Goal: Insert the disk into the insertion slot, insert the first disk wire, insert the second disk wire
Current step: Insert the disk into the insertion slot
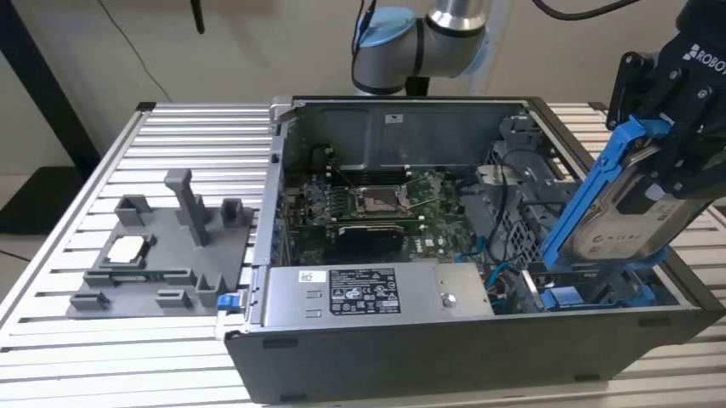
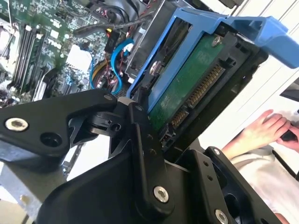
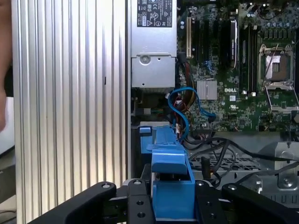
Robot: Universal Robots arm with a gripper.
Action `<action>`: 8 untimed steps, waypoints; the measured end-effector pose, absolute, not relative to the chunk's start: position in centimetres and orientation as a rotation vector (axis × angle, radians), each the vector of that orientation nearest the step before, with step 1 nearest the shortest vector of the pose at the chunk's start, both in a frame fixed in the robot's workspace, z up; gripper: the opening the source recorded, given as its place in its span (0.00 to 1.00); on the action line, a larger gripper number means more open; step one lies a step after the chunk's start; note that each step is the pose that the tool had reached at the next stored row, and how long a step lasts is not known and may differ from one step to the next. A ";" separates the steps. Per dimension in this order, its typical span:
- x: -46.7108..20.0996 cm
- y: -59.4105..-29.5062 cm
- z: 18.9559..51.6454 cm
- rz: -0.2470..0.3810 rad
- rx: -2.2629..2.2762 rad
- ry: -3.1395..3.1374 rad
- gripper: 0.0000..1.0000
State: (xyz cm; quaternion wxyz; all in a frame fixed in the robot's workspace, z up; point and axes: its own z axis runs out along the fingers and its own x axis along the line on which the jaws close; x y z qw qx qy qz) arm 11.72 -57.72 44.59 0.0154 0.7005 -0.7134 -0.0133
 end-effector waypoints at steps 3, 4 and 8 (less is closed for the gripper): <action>11.7 -57.7 44.5 -0.042 2.180 -2.220 0.33; 11.7 -57.7 44.5 -0.042 2.180 -2.220 0.33; 11.7 -57.7 44.3 -0.047 2.182 -2.222 0.33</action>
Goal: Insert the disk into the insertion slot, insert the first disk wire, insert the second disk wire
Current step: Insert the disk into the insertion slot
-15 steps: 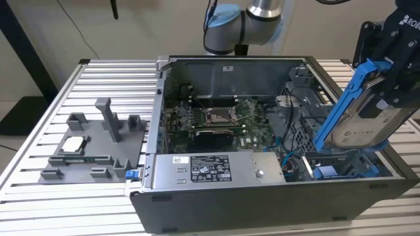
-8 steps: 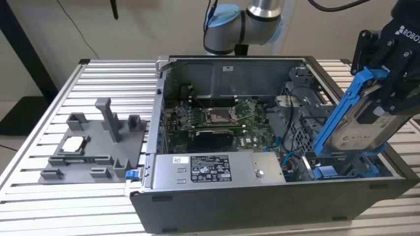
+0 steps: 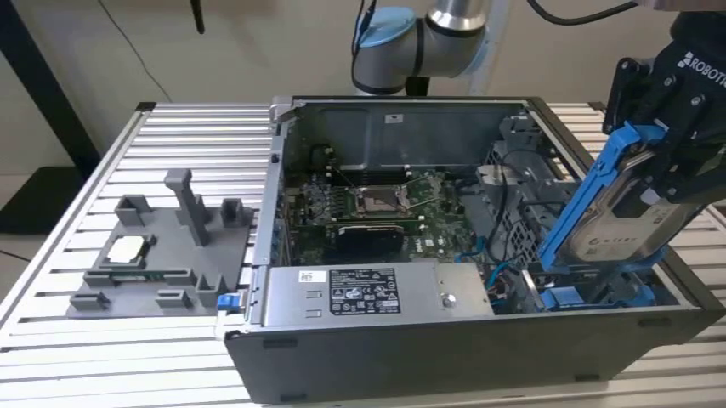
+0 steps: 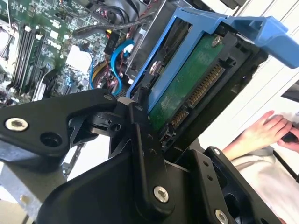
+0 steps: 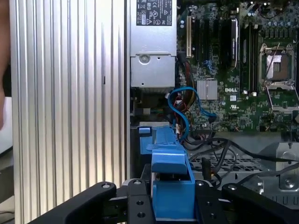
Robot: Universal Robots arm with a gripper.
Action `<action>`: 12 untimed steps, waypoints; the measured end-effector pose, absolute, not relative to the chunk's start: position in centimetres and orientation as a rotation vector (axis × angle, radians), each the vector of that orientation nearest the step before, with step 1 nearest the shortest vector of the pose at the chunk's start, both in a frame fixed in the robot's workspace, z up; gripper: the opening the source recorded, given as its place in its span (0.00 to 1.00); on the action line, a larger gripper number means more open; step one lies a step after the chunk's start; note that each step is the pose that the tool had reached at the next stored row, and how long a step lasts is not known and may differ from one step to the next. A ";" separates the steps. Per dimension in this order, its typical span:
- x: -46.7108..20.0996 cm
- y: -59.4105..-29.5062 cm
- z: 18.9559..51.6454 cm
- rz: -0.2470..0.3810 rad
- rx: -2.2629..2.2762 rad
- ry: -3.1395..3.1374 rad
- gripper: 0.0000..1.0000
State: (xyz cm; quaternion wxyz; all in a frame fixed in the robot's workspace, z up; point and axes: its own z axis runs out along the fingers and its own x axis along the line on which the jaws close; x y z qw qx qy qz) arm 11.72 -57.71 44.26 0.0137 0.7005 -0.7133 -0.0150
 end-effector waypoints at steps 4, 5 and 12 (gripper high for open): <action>11.7 -57.7 44.1 -0.055 2.186 -2.225 0.33; 11.7 -57.7 44.1 -0.055 2.186 -2.225 0.33; 11.9 -57.7 43.4 -0.070 2.193 -2.231 0.33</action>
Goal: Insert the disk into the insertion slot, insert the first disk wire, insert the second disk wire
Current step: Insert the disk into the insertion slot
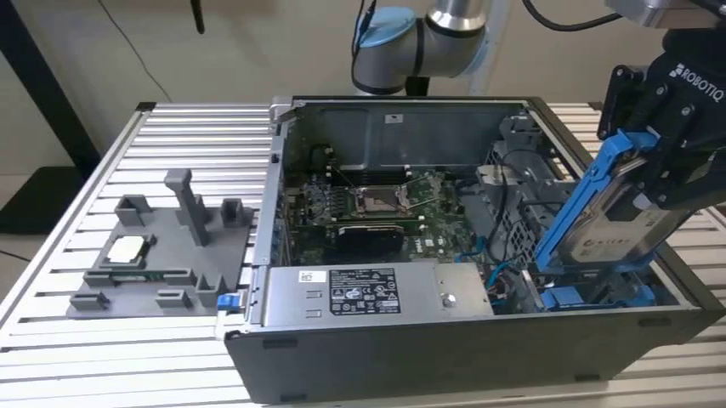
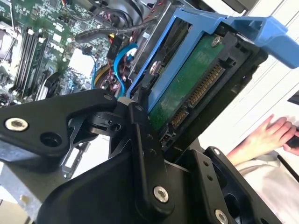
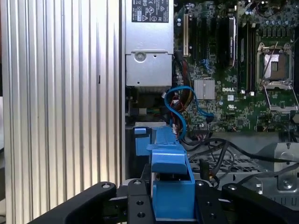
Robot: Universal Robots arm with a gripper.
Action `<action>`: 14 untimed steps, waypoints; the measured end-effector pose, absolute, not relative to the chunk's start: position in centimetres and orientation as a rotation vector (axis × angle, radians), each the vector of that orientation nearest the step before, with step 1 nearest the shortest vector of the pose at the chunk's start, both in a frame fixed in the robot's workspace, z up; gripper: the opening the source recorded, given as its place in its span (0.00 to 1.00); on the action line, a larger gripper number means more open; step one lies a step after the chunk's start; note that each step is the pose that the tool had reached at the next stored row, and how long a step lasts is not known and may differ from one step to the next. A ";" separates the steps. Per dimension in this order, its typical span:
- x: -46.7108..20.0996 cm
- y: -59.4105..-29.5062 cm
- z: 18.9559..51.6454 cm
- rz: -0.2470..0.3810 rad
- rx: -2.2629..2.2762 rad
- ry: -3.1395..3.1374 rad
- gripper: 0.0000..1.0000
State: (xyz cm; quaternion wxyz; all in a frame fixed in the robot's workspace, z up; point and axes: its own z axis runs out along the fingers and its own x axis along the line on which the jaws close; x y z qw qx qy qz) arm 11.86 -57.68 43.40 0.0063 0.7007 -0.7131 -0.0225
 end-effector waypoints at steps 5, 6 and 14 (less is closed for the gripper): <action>12.3 -57.7 42.8 -0.074 2.194 -2.233 0.33; 12.3 -57.7 42.7 -0.075 2.194 -2.233 0.33; 12.3 -57.7 41.7 -0.079 2.193 -2.229 0.33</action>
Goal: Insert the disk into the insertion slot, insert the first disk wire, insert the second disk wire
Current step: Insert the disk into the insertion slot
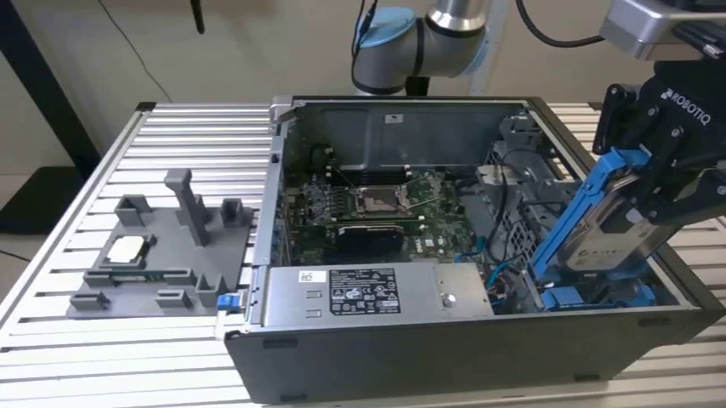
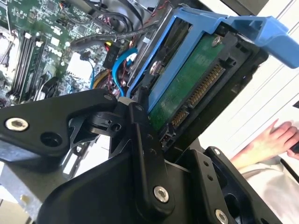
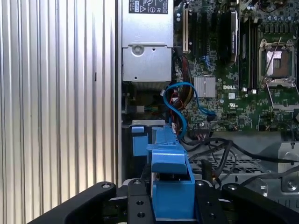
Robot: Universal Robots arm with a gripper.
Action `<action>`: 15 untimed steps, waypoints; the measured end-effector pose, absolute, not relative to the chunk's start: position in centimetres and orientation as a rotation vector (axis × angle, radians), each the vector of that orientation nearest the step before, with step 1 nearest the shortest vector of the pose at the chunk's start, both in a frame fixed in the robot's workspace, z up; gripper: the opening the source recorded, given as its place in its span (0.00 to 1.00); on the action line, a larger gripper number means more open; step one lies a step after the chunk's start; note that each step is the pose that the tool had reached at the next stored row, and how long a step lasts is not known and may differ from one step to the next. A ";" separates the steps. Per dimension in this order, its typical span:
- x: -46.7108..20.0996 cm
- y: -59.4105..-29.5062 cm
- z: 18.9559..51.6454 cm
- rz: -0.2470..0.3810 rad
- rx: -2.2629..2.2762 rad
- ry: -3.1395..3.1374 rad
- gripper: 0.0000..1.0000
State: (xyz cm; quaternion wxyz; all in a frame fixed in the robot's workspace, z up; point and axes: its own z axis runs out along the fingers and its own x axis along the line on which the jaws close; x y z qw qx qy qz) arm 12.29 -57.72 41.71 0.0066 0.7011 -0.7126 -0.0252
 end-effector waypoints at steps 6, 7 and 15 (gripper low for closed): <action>12.4 -57.8 41.1 -0.082 2.191 -2.228 0.33; 12.4 -57.8 41.0 -0.083 2.191 -2.228 0.33; 12.6 -57.9 40.4 -0.087 2.188 -2.226 0.33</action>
